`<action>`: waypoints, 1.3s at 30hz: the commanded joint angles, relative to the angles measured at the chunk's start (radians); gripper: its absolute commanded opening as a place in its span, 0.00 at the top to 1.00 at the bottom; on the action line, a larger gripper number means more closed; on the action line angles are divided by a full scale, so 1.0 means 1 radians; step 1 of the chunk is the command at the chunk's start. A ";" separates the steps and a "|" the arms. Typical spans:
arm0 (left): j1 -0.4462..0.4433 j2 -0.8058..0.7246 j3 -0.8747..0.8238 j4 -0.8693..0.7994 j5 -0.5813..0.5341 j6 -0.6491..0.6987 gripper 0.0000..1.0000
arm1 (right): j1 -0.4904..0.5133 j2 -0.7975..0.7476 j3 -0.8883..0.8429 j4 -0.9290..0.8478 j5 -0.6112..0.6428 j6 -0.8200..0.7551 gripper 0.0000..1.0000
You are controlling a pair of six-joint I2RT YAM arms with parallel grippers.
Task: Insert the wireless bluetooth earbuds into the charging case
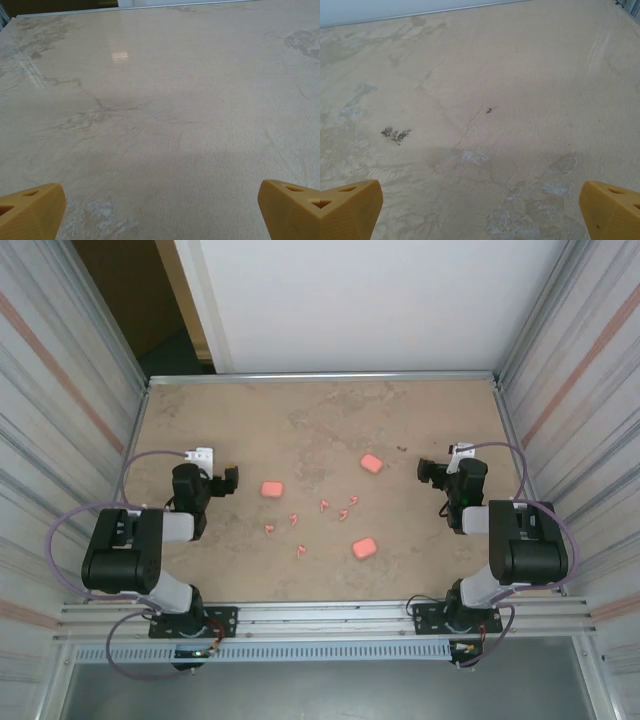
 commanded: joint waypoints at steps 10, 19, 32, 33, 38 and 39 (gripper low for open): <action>0.003 -0.001 0.019 0.010 0.014 0.015 0.01 | 0.003 0.006 0.007 -0.007 0.022 -0.004 0.01; 0.002 -0.001 0.019 0.012 0.014 0.015 0.01 | 0.004 0.005 0.007 -0.006 0.021 -0.004 0.01; 0.005 -0.009 0.009 0.024 0.018 0.018 0.01 | 0.000 0.001 0.001 0.002 0.016 -0.005 0.01; 0.005 -0.017 0.002 0.033 0.018 0.015 0.01 | 0.000 -0.003 0.001 0.000 0.013 -0.005 0.01; 0.005 -0.153 -0.047 0.011 -0.012 0.004 0.01 | 0.003 -0.111 0.005 -0.093 0.018 -0.004 0.01; 0.004 -0.191 -0.047 -0.021 -0.023 -0.002 0.01 | 0.003 -0.146 0.009 -0.133 0.012 -0.005 0.01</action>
